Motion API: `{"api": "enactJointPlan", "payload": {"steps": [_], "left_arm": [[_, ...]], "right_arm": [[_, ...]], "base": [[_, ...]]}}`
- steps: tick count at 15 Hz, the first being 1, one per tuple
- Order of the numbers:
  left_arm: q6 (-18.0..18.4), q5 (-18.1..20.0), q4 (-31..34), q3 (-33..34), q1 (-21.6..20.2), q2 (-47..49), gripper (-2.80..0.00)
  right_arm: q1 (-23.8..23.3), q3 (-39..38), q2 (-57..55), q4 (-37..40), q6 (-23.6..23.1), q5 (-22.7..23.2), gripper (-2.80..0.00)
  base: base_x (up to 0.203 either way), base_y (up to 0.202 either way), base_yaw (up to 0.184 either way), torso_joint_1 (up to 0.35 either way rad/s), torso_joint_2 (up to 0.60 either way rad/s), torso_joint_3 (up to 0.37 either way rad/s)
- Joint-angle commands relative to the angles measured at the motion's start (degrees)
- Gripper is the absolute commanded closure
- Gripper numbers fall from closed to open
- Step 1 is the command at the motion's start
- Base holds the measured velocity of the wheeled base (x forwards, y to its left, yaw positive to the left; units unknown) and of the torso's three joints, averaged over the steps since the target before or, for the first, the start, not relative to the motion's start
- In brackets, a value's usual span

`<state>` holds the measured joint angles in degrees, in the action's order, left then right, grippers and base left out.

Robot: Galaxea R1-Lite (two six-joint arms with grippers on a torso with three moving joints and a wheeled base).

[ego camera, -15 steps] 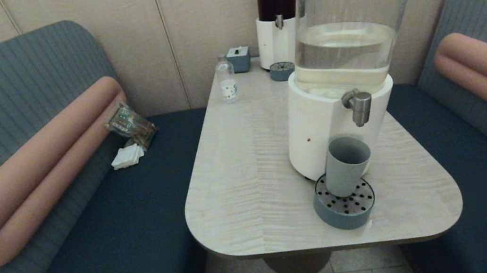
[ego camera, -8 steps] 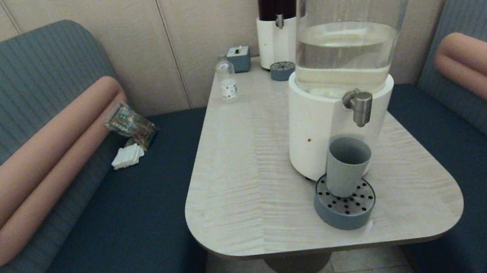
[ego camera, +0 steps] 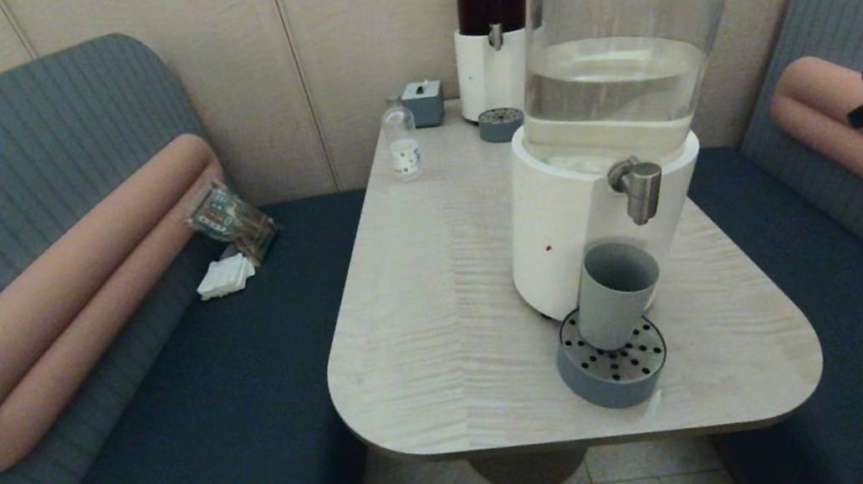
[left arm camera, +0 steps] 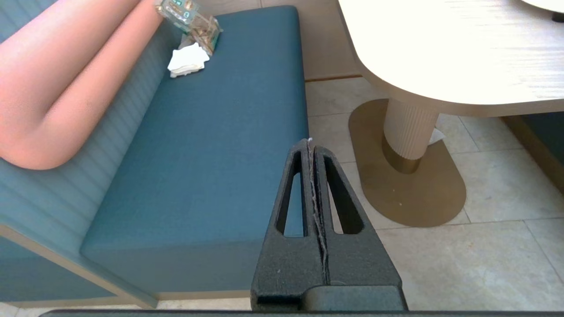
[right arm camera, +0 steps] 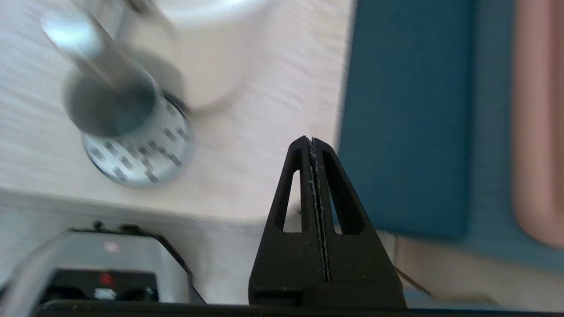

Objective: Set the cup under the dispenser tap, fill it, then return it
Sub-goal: Turn on the faucet

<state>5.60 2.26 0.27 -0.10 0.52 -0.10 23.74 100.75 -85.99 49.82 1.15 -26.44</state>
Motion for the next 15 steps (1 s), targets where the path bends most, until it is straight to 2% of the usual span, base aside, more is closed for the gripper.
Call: {"api": "enactJointPlan", "payload": {"steps": [1,3,6,15], "left_arm": [[0.03,0.03,0.00,0.01,0.00,0.01,0.00],[0.03,0.03,0.00,0.01,0.00,0.07,0.00],[0.03,0.03,0.00,0.01,0.00,0.01,0.00],[0.03,0.03,0.00,0.01,0.00,0.01,0.00]], "right_arm": [[0.36,2.35,-6.17,-2.62,0.28,2.42,0.00],[0.17,4.12,-9.39,-5.81,1.32,7.12,0.00],[0.00,7.08,-13.35,-6.42,8.40,15.05,0.00],[-1.32,7.79,-17.01,-6.73,9.31,18.30,0.00]], "base": [[0.000,0.000,0.000,0.000,0.00,0.000],[0.000,0.000,0.000,0.000,0.00,0.000],[0.000,0.000,0.000,0.000,0.00,0.000],[0.000,0.000,0.000,0.000,0.00,0.000]]}}
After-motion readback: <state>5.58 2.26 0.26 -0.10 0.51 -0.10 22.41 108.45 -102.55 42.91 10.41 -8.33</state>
